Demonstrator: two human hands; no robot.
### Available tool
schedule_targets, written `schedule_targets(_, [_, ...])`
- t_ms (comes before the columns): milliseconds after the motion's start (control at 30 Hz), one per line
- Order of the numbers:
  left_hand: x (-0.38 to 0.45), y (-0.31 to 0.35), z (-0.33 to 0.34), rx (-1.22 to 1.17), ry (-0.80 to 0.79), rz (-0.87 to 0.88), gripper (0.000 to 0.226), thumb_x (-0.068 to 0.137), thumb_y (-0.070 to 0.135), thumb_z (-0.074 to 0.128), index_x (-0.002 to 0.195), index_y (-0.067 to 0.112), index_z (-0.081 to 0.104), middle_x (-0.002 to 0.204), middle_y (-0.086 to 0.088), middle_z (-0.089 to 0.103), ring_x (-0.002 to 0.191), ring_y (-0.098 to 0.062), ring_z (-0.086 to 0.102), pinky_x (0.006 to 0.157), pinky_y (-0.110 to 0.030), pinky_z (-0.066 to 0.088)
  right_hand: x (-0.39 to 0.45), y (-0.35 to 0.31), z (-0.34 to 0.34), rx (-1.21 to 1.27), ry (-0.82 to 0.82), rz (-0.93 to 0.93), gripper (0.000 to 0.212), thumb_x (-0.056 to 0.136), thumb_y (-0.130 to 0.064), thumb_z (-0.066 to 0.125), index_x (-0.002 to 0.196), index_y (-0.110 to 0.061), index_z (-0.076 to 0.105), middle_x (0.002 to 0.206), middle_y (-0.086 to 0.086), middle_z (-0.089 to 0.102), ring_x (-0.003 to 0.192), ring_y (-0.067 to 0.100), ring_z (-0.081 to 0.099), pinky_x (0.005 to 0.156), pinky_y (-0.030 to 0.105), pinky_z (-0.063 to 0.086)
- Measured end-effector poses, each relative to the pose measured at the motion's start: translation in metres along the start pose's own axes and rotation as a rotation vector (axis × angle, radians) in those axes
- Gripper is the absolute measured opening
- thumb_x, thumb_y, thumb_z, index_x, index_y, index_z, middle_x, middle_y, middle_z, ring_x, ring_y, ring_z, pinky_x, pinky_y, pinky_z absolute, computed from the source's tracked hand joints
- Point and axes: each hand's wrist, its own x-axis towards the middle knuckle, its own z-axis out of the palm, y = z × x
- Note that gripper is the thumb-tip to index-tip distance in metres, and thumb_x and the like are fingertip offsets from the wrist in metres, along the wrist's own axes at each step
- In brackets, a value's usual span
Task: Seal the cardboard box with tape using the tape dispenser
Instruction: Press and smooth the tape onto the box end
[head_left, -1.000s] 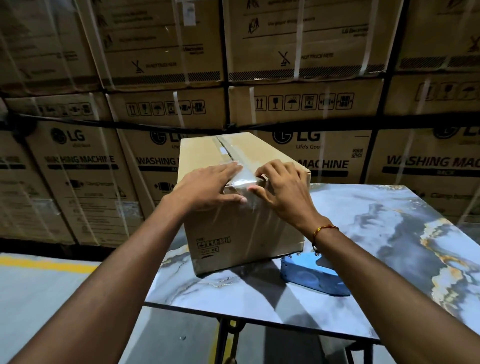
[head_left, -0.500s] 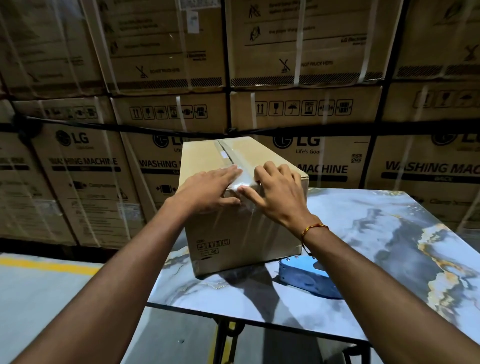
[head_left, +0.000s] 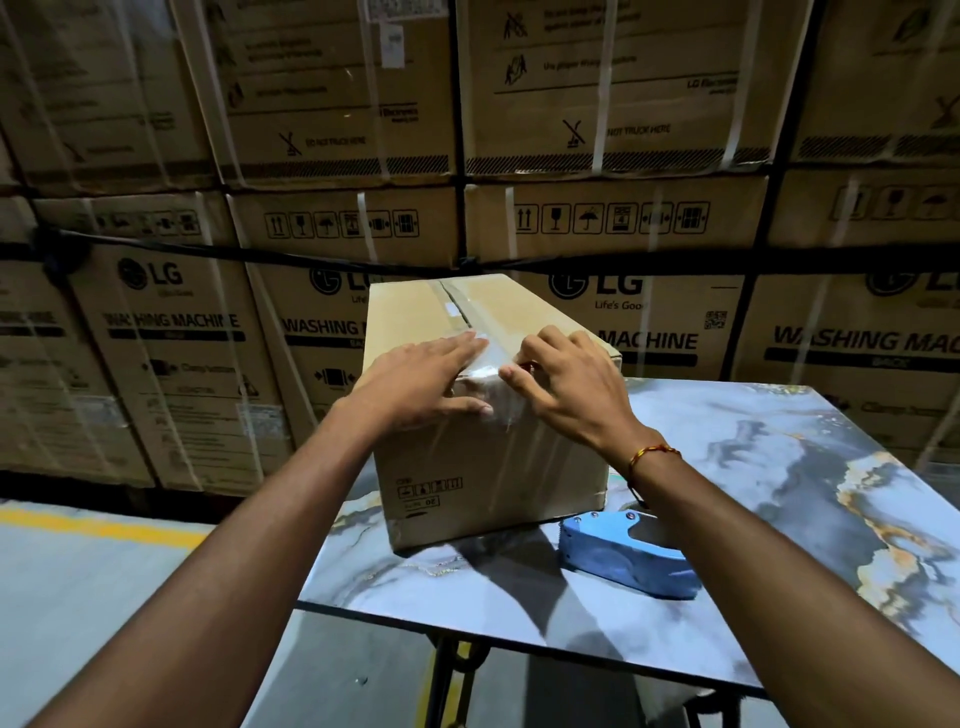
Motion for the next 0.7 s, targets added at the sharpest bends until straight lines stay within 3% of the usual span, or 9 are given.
schedule_targets(200, [-0.010, 0.001, 0.002, 0.040, 0.054, -0.001, 0.091, 0.082, 0.076, 0.039, 0.156, 0.031, 0.011, 0.164, 0.005, 0.017, 0.146, -0.020, 0.030, 0.114, -0.041, 0.033, -0.004, -0.007, 0.005, -0.063, 0.030, 0.005, 0.046, 0.092, -0.068, 0.038, 0.096, -0.024, 0.053, 0.099, -0.001, 0.058, 0.087, 0.023, 0.050, 0.080, 0.041, 0.043])
schedule_targets(500, [-0.010, 0.001, 0.002, 0.075, 0.076, 0.018, 0.083, 0.089, 0.063, 0.047, 0.156, 0.029, 0.011, 0.164, 0.004, 0.017, 0.145, -0.021, 0.031, 0.113, -0.039, 0.033, -0.008, -0.017, 0.011, -0.207, 0.083, 0.026, 0.061, 0.087, -0.076, 0.037, 0.100, -0.018, 0.052, 0.102, 0.006, 0.060, 0.090, 0.032, 0.055, 0.093, 0.055, 0.041])
schedule_targets(700, [-0.012, 0.002, 0.000, 0.073, 0.058, 0.024, 0.088, 0.085, 0.069, 0.044, 0.156, 0.028, 0.010, 0.164, 0.004, 0.015, 0.146, -0.021, 0.028, 0.113, -0.039, 0.032, -0.007, -0.015, 0.010, -0.160, 0.055, 0.021, 0.061, 0.087, -0.077, 0.035, 0.100, -0.020, 0.051, 0.104, 0.003, 0.059, 0.092, 0.029, 0.053, 0.091, 0.051, 0.040])
